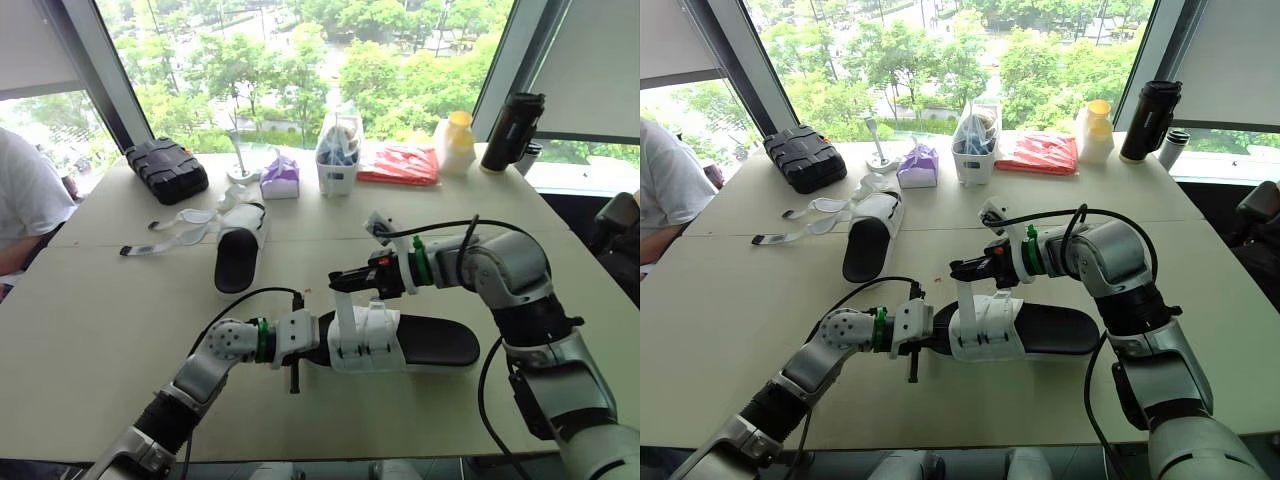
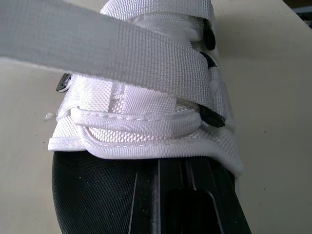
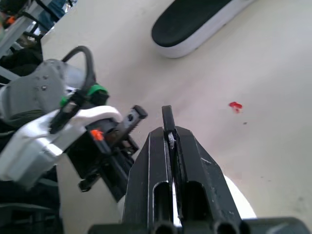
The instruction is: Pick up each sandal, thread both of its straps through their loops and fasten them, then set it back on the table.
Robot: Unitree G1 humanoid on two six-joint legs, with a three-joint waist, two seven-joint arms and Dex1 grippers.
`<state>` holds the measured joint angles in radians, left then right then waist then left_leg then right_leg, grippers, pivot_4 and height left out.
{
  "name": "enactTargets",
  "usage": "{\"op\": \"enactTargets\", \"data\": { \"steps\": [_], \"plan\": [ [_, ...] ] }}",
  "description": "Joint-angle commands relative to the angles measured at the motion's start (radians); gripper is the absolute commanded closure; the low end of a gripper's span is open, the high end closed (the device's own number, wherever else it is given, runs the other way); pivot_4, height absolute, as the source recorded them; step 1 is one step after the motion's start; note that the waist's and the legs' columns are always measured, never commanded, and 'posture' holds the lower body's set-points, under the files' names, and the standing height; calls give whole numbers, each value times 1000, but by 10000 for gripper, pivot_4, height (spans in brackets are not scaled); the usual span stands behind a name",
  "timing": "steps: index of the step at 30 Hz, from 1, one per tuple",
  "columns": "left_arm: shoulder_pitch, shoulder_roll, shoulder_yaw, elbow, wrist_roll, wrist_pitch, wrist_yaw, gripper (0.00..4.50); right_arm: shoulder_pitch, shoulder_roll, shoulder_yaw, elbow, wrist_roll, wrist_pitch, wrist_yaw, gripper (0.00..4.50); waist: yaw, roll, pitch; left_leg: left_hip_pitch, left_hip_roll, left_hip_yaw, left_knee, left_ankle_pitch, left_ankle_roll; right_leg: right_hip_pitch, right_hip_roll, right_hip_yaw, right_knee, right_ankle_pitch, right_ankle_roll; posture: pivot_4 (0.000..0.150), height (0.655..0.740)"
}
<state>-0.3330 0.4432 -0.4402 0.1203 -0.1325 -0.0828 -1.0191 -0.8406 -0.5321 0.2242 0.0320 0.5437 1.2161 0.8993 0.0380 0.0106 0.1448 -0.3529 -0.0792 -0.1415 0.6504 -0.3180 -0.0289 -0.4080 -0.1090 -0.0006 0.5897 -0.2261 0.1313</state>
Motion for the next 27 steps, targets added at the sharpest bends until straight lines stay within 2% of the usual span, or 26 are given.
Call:
{"op": "enactTargets", "data": {
  "steps": [1, 11, 17, 20, 25, 27],
  "plan": [
    [78, 40, -104, 191, 150, 88, -6, 45000, -29, -32, -14, 76, -110, -197, -29, 44854, 0, 0, 0, 0, 0, 0, 0, 0, 0, 0, 0, 0, 0, 0, 0, 1500, 7400],
    [77, 46, -103, 187, 145, 91, 0, 45000, -14, -60, 108, 208, -211, -324, -18, 44854, -3, -1, 0, 5, 1, 0, 0, 2, -1, 1, 1, 0, 5, -2, -3, 1500, 7400],
    [77, 46, -101, 187, 145, 90, 2, 45000, 21, -105, 192, 185, -273, -380, 6, 44854, -2, -3, -1, 12, 2, 0, -1, 1, -3, 5, 1, 0, 4, -3, -4, 1500, 7400],
    [77, 46, -101, 187, 146, 91, 2, 45000, 29, -118, 208, 179, -298, -414, 11, 34906, 1, -3, -1, 12, 2, 0, -1, 2, -2, 5, 1, 0, 4, -3, -4, 1500, 7400],
    [76, 42, -96, 190, 146, 92, 1, 45000, 35, -99, 227, 215, -416, -535, -32, 9170, -2, -2, -2, 12, 2, 1, -4, 2, -2, 4, 1, 0, 4, -3, -2, 1500, 7400],
    [74, 40, -94, 192, 147, 92, -1, 45000, 23, -71, 211, 256, -443, -557, -52, 9170, -3, -1, -2, 12, 2, 1, -5, 2, -2, 4, 1, 0, 4, -3, -2, 1500, 7400]
  ]
}}
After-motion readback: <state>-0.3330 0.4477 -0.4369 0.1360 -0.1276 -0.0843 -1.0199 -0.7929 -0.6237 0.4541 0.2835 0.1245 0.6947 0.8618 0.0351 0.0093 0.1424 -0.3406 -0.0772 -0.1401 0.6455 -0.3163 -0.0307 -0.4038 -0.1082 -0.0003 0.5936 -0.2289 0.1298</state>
